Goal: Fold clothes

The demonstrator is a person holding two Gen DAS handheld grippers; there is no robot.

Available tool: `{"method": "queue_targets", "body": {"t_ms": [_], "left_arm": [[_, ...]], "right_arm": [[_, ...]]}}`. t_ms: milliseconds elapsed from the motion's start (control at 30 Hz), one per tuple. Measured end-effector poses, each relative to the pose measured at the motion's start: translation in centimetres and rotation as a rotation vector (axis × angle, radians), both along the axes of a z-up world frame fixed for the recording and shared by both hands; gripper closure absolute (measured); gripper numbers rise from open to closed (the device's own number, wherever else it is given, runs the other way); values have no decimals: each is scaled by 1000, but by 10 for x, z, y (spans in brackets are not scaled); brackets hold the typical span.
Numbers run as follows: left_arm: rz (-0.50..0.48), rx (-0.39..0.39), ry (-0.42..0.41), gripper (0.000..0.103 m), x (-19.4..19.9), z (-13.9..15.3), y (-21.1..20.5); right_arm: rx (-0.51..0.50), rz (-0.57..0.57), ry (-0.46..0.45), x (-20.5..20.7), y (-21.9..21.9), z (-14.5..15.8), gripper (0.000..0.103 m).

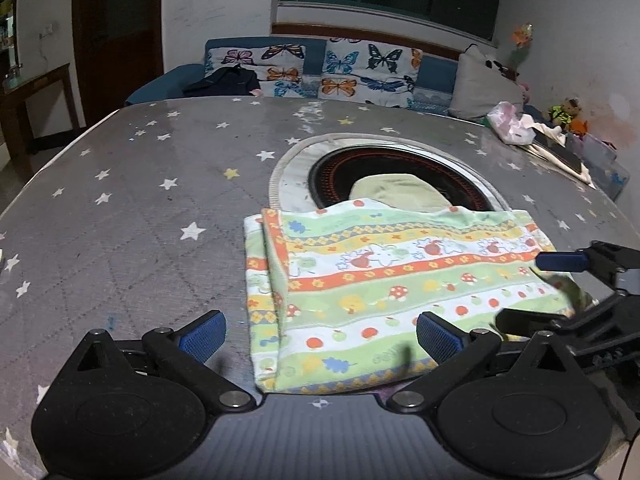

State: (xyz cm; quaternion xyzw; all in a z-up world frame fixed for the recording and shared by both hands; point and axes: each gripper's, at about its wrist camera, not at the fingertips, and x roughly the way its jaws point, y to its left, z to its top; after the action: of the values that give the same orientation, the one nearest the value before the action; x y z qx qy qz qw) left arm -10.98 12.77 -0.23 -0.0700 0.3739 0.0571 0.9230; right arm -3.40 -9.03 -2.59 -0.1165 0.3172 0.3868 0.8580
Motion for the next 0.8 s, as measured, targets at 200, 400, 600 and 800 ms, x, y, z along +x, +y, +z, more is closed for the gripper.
{"method": "queue_targets", "body": {"t_ms": [200,400,600,800], "left_arm": [[43,-30,26,0,3,-2,11],[63,-22,20,0,4,-1,17],[109,-37,1,0,6,4,32],[144,-65,-4,0,9,6,45]], "right_arm": [[-27,81,-43,-17,16,9,4],[-44,158,-63,-33,33,14,11],[-78,244,-78,-46,52,16,21],[-121,338,-122,-59,78,13,33]]}}
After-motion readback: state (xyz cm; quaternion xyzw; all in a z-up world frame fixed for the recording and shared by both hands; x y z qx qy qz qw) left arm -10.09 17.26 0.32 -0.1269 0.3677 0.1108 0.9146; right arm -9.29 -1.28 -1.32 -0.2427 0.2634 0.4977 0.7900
